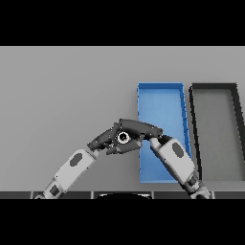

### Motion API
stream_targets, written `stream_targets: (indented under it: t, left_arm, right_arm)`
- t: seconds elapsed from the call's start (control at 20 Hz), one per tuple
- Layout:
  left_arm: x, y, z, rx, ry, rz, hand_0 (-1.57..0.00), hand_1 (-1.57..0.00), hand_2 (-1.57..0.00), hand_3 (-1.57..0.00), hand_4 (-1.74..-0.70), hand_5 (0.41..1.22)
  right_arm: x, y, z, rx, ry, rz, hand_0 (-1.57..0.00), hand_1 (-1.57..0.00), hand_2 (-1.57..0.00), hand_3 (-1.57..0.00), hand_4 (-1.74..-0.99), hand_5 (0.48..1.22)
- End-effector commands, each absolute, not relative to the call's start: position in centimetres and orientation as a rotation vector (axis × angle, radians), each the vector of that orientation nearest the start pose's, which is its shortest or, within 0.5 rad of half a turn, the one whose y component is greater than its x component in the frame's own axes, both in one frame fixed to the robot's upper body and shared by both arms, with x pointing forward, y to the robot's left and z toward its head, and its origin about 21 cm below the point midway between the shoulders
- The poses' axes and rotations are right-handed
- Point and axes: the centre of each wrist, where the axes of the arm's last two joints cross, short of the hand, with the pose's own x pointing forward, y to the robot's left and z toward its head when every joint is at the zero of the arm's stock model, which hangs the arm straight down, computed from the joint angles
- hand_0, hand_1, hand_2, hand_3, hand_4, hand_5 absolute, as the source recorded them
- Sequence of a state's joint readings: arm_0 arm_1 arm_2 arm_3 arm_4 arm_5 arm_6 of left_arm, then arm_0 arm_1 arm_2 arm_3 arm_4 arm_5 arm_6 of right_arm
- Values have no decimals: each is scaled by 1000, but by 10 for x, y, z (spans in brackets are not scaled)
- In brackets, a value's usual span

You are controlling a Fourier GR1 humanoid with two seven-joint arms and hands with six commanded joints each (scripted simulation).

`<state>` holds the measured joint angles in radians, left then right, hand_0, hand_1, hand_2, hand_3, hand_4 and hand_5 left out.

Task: Pick up the blue pipe and place it into the blue bin.

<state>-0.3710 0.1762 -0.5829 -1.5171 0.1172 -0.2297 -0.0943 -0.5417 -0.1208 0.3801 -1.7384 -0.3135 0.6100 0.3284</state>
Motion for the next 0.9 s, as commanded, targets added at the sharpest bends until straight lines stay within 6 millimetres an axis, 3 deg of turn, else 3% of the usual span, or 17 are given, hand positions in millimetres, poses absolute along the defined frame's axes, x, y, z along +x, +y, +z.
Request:
stream_targets:
  t: [0.0,0.1,0.2,0.3,0.45,0.55,0.7,0.85]
  left_arm:
    - [276,101,56,-625,-1673,-913,-1224,-1003,-1024,-416,-1437,1220]
    - [276,105,54,-638,-1648,-965,-783,-642,-655,-266,-1251,1220]
    - [277,104,57,-632,-1628,-1016,-501,-410,-419,-170,-1110,1184]
    - [276,108,53,-608,-1664,-1029,-320,-262,-268,-108,-995,1042]
    - [279,110,52,-555,-1651,-997,-163,-134,-137,-55,-880,842]
    - [281,107,50,-533,-1644,-1003,-104,-85,-87,-35,-836,754]
    - [280,111,48,-541,-1645,-981,-53,-43,-44,-17,-830,659]
    - [278,113,46,-517,-1565,-930,-27,-22,-22,-8,-865,616]
  right_arm:
    - [288,-103,166,798,-1647,1208,-1546,-1547,-1547,-1538,-1478,1186]
    - [287,-101,165,801,-1649,1208,-1555,-1556,-1556,-1550,-1481,1198]
    - [284,-102,164,810,-1659,1195,-1561,-1561,-1561,-1558,-1482,1206]
    - [283,-103,165,823,-1659,1184,-1565,-1565,-1565,-1562,-1483,1212]
    - [284,-107,170,825,-1661,1177,-1568,-1568,-1568,-1567,-1484,1216]
    - [282,-102,171,810,-1652,1180,-1569,-1569,-1569,-1568,-1485,1218]
    - [284,-106,169,809,-1686,1163,-1570,-1570,-1570,-1570,-1485,1219]
    - [284,-104,168,811,-1691,1148,-1570,-1570,-1570,-1570,-1490,1220]
